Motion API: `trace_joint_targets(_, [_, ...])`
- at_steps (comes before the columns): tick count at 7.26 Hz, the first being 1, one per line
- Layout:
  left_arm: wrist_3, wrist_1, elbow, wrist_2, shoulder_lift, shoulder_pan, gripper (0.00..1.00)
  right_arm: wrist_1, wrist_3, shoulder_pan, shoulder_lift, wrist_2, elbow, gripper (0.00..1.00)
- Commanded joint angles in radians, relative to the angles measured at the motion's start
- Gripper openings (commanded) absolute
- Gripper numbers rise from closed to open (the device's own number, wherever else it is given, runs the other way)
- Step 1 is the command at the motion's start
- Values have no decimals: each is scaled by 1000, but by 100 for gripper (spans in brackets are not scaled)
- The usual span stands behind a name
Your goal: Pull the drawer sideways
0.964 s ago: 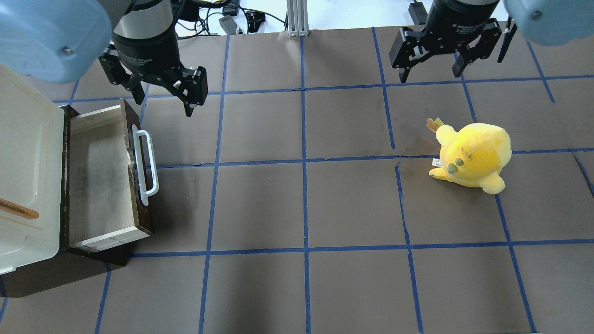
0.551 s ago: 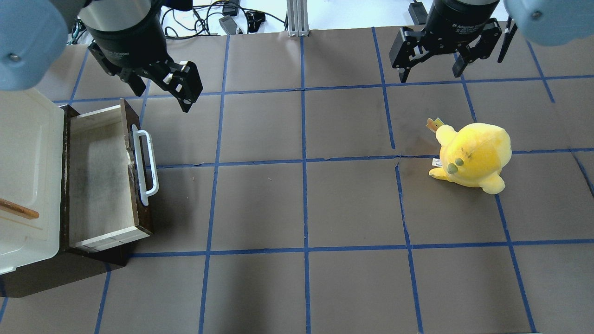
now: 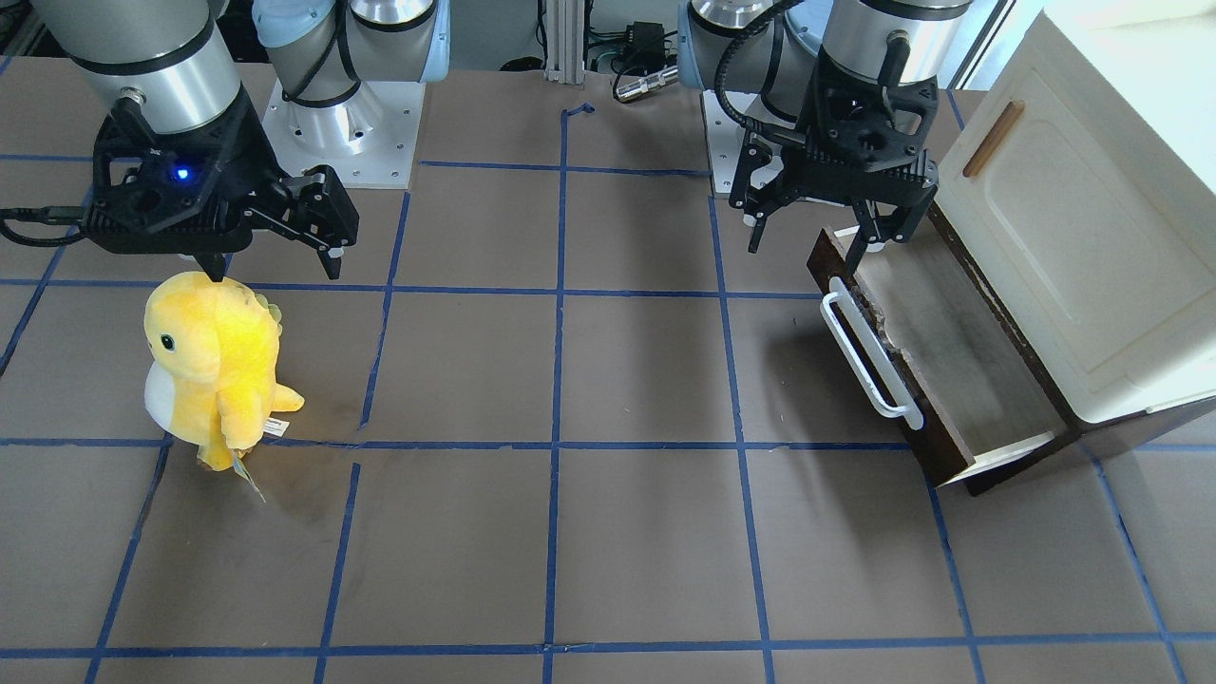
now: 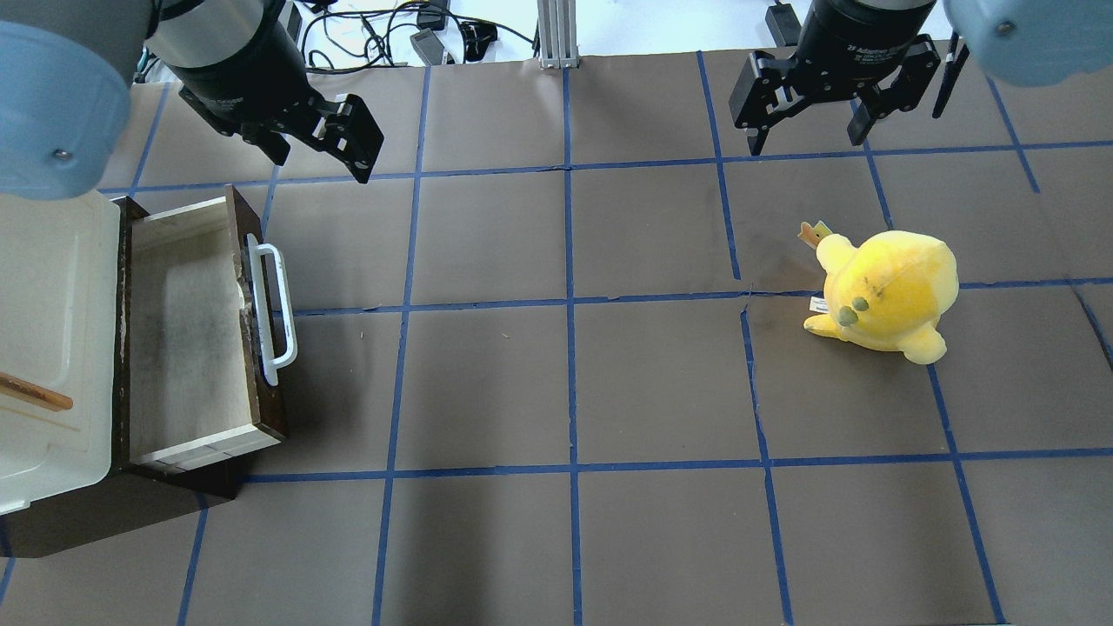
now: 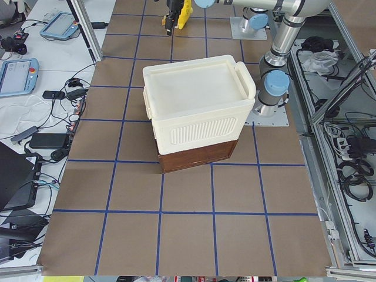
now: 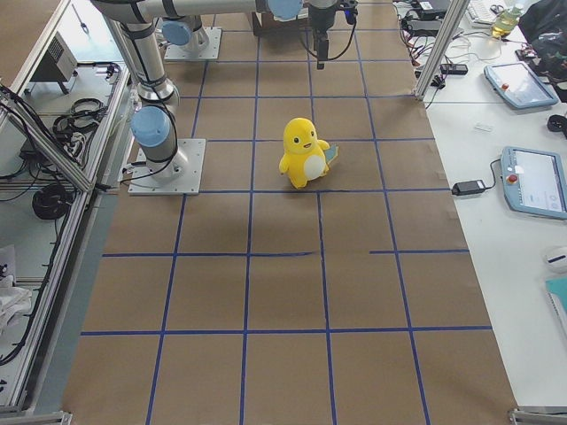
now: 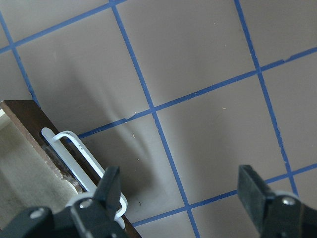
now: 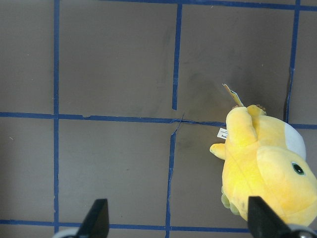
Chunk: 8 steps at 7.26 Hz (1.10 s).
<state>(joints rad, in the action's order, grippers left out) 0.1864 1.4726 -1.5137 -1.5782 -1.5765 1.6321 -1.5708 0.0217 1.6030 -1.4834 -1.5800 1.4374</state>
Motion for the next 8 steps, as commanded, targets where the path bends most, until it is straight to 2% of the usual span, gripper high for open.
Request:
trace_joint_targets(1, [-36,6,-5,-8,0,-20,88,0,0,0,0,0,0,100])
trace_joint_targets(3, [-62,26,0,-11,1,-20,92,0,0,0,0,0,0,100])
trace_joint_targets(4, [-67,28,4,-6,10,-18,98,0,0,0,0,0,0,100])
trace_joint_targets(5, [-67,28,6,-6,12,-18,100,0,0,0,0,0,0,100])
trace_joint_targets(8, [-73,26,-6,3,7,-18,100,0,0,0,0,0,0,100])
